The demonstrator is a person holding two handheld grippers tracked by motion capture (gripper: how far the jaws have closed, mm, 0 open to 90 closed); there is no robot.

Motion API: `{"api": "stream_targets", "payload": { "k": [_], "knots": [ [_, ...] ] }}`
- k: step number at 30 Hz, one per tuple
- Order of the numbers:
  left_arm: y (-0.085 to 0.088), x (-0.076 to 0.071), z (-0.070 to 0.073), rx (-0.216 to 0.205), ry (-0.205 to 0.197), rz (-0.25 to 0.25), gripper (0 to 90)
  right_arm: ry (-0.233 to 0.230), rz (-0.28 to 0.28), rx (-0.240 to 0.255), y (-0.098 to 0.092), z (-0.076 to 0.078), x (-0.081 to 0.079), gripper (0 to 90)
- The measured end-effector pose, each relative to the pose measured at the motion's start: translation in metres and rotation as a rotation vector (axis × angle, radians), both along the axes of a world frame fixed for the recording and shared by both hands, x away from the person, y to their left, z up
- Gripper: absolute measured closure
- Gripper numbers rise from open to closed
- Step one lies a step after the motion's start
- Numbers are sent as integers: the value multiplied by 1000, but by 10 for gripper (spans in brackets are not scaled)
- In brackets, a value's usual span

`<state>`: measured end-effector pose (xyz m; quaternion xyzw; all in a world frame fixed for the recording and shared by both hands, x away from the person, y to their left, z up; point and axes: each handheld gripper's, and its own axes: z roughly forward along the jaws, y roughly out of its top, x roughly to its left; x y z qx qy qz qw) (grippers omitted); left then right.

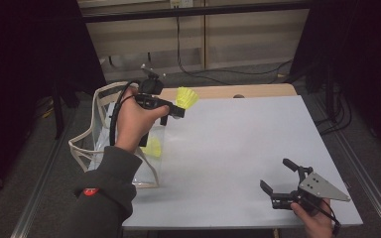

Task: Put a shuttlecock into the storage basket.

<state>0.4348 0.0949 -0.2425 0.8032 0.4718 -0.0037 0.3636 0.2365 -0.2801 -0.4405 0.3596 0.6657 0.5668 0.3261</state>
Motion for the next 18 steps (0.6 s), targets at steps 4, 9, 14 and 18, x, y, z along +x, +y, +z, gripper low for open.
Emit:
{"api": "stream_targets", "payload": {
  "k": [4, 9, 14, 18],
  "knots": [
    [4, -1, 3, -4, -3, 4, 648, 0, 0, 0, 0, 0, 0, 12],
    [10, -2, 6, -13, 0, 8, 648, 0, 0, -3, 0, 0, 0, 12],
    [15, -2, 10, -12, -2, 17, 648, 1, -1, -3, 0, 0, 0, 12],
    [17, -2, 13, -18, -1, 21, 648, 1, 0, -2, 0, 0, 0, 12]
  ]
}}
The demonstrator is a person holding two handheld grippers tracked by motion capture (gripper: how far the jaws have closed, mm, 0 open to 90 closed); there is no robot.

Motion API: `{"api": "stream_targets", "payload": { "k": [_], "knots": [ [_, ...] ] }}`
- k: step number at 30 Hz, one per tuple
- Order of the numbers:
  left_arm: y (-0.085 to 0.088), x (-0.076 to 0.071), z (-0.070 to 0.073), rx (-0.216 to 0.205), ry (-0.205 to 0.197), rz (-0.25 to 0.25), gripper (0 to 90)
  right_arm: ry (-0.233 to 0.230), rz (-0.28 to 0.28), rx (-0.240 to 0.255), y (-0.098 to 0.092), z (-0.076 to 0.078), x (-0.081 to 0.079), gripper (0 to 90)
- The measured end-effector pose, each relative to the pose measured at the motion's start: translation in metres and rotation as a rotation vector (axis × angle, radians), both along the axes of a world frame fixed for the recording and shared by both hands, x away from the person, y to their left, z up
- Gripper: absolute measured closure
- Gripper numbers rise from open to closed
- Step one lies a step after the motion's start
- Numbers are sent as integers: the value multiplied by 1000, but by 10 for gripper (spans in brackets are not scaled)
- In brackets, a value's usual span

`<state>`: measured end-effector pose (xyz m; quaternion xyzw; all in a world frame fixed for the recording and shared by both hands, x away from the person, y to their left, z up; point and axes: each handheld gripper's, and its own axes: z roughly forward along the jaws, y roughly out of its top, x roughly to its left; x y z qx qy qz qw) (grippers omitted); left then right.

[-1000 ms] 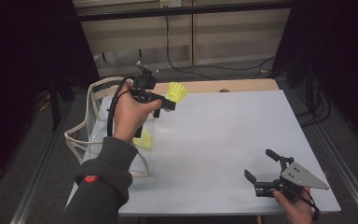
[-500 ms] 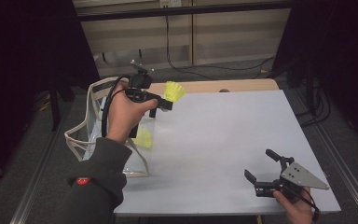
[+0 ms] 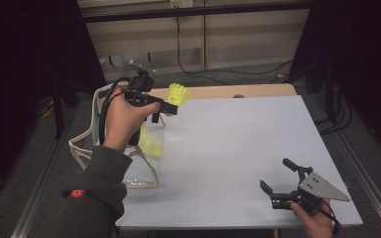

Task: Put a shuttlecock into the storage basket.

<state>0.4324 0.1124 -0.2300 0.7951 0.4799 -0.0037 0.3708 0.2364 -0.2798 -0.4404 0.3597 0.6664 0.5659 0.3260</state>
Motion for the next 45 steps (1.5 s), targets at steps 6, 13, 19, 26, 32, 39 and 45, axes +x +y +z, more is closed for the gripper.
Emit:
{"api": "stream_targets", "payload": {
  "k": [6, 13, 19, 26, 32, 39, 45],
  "knots": [
    [4, 0, 2, -4, -2, 1, 648, -1, -1, -1, 0, 0, 0, 12],
    [12, -2, 5, -6, -1, 8, 648, -5, -3, 0, -1, 0, 0, 12],
    [19, -2, 7, -15, -1, 16, 648, -5, 0, -1, 0, 0, 0, 12],
    [24, -2, 8, -16, 1, 30, 648, -7, 0, -2, 0, -1, 1, 12],
    [31, -2, 10, -7, -4, 38, 648, -7, -1, -3, -1, 0, 0, 12],
    [37, -3, 11, -7, -7, 55, 648, -7, 0, -5, -1, -1, 1, 12],
    [45, -4, 12, -3, -12, 68, 648, -6, -1, -5, -1, -1, 1, 12]
  ]
}}
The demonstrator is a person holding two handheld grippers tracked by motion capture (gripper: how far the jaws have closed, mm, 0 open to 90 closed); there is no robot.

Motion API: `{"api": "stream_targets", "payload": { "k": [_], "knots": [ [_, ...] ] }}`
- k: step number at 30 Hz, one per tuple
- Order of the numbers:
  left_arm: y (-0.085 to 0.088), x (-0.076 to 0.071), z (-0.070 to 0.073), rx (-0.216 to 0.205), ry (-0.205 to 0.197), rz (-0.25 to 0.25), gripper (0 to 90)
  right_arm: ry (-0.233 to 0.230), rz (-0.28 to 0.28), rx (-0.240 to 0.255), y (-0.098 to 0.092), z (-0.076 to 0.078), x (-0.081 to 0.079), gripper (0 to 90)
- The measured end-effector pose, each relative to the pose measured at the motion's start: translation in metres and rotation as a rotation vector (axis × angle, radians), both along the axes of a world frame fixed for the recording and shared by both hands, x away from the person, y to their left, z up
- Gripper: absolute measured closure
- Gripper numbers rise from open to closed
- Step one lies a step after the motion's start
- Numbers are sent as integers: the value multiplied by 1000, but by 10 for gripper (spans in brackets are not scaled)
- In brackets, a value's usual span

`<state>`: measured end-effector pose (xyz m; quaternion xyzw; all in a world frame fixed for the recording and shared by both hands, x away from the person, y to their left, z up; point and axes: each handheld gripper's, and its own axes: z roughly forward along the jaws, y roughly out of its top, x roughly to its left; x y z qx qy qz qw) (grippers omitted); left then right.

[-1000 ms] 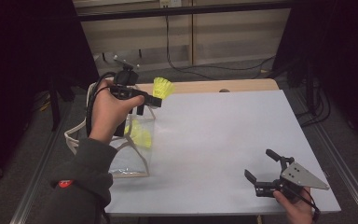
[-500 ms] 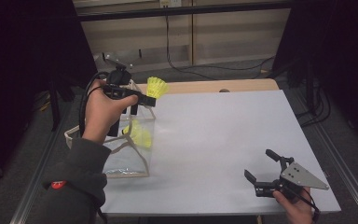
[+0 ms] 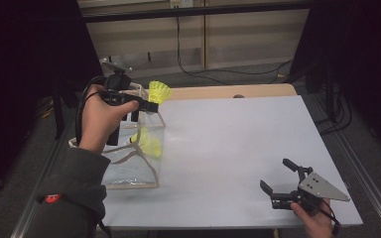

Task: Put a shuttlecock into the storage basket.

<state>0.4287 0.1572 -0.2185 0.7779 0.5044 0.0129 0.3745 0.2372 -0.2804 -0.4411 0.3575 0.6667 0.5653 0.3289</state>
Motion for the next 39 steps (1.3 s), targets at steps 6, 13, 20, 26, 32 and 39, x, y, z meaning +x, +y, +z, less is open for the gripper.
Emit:
{"api": "stream_targets", "payload": {
  "k": [6, 13, 20, 26, 32, 39],
  "knots": [
    [9, -1, 5, -7, -8, 10, 648, 3, 1, 0, 0, 0, 0, 12],
    [16, -2, 6, -8, -13, 31, 648, 6, 0, 0, 0, 0, 0, 12],
    [24, -2, 7, 1, -20, 42, 648, 8, 0, 2, 1, 0, 0, 12],
    [29, -3, 7, 0, -23, 58, 648, 5, 1, 2, 1, 0, 0, 12],
    [34, -3, 7, -5, -21, 63, 648, 3, 1, 1, 1, 0, 0, 12],
    [40, -4, 8, -1, -31, 75, 647, 2, 2, -2, 0, 0, 0, 12]
  ]
}}
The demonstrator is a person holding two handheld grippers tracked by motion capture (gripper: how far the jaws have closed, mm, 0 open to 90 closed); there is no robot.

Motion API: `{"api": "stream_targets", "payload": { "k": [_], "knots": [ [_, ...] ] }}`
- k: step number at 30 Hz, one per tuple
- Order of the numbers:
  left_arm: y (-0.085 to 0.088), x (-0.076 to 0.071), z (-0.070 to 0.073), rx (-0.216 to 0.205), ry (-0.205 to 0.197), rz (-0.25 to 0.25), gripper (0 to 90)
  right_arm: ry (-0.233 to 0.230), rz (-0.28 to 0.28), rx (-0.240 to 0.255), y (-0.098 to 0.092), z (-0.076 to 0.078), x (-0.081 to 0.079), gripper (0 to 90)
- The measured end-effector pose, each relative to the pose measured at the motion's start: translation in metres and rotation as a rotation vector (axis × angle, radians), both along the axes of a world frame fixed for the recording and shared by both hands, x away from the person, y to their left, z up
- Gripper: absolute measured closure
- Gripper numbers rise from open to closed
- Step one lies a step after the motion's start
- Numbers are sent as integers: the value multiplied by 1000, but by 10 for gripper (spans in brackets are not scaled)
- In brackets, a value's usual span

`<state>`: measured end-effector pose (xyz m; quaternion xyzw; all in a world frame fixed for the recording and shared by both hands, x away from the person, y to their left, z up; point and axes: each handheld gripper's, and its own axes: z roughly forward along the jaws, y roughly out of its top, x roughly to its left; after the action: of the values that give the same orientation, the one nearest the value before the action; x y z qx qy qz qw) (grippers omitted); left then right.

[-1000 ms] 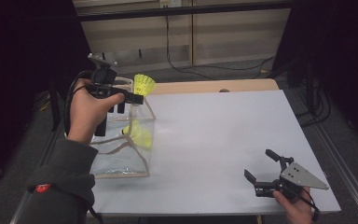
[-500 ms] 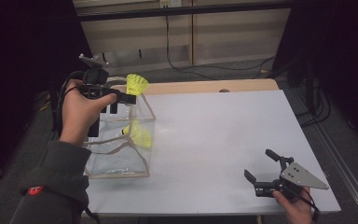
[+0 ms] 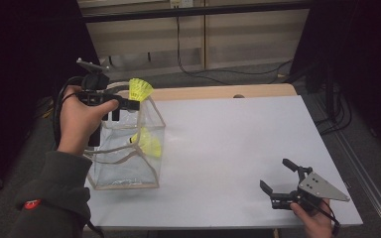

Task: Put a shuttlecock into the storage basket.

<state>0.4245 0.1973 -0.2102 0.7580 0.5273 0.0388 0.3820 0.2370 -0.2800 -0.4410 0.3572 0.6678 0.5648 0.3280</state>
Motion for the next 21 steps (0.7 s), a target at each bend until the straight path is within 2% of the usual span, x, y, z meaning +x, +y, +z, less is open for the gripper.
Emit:
{"api": "stream_targets", "payload": {
  "k": [4, 7, 8, 14, 16, 20, 21],
  "knots": [
    [2, -1, -1, 0, 1, 13, 648, 0, -1, 0, 0, 0, 0, 12],
    [5, -1, -2, 8, 2, 4, 648, -1, -3, 2, 1, 0, 0, 12],
    [4, -1, -2, -2, 2, 17, 648, -1, -3, 2, 1, 0, 0, 12],
    [9, -1, -1, 10, 8, 7, 648, -1, -3, 0, 0, 0, 0, 12],
    [8, -1, -2, -1, 4, 25, 648, 1, -3, 1, 0, 0, 0, 12],
    [11, -2, -1, 10, 10, 13, 648, 5, -2, 3, 0, 0, 0, 12],
    [10, -2, -1, -1, 4, 28, 648, 4, -1, 4, 0, 0, 0, 12]
  ]
}}
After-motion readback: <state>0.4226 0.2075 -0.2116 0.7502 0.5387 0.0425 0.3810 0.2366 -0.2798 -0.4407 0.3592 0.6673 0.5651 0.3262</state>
